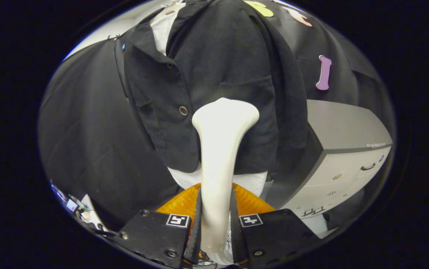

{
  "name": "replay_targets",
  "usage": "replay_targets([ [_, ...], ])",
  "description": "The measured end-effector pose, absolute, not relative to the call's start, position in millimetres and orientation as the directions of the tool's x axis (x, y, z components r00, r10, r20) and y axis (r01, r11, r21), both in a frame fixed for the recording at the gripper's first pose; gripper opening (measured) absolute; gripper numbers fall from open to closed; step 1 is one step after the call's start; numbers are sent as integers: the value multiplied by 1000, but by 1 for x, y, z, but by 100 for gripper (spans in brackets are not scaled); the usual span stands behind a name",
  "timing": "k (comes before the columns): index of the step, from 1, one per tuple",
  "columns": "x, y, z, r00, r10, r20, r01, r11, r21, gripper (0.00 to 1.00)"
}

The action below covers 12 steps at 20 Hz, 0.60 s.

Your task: Iron the clothes twice with a garment steamer, once on the left side and once on the right side.

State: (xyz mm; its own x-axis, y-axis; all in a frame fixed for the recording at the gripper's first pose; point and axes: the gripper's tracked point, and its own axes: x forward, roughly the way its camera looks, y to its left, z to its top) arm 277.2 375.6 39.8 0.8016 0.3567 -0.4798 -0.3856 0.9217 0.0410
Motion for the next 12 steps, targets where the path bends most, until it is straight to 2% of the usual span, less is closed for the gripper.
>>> replay_targets([
  [7, 275, 371, 1, 769, 339, -542, -375, 926, 47, 36],
  [12, 273, 373, 9, 773, 347, -531, -375, 925, 58, 36],
])
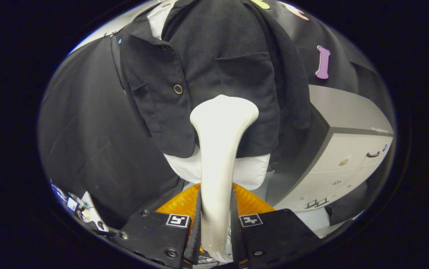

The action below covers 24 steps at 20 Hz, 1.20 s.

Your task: Iron the clothes twice with a garment steamer, once on the left side and once on the right side.

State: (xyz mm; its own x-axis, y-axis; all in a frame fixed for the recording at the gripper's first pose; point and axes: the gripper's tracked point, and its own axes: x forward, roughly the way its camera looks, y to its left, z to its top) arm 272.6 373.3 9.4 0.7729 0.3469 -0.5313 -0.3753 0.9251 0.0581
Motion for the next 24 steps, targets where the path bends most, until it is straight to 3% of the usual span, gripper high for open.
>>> replay_targets([
  [15, 213, 405, 139, 841, 427, -333, -437, 898, 48, 36],
  [24, 189, 488, 244, 829, 536, -162, -544, 839, -11, 36],
])
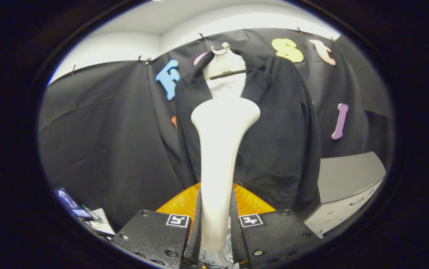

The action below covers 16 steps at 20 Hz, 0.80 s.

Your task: Iron the clothes twice with a garment steamer, once on the left side and once on the right side.

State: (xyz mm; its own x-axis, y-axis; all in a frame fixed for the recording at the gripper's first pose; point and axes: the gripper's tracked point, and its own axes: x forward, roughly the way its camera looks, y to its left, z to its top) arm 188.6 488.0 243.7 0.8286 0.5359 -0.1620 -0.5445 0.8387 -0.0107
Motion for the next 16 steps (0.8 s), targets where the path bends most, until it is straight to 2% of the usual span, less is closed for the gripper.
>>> replay_targets([
  [6, 180, 554, 281, 793, 602, -97, -607, 793, -49, 36],
  [16, 222, 621, 308, 787, 610, -96, -617, 784, -71, 35],
])
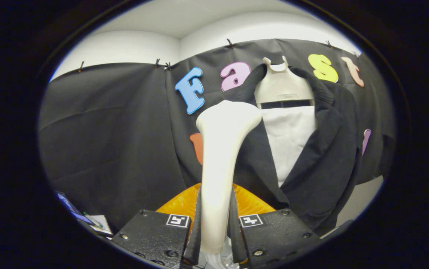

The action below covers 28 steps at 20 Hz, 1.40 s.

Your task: Iron the clothes twice with a garment steamer, once on the left side and once on the right side.

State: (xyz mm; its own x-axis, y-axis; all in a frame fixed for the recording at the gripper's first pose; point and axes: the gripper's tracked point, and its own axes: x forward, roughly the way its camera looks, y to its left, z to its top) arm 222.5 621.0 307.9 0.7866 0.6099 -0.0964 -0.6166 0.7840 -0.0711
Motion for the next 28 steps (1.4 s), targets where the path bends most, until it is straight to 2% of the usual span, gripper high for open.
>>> replay_targets([
  [10, 265, 630, 276, 794, 584, -170, -602, 795, -79, 36],
  [28, 260, 591, 191, 776, 552, -304, -590, 806, -41, 36],
])
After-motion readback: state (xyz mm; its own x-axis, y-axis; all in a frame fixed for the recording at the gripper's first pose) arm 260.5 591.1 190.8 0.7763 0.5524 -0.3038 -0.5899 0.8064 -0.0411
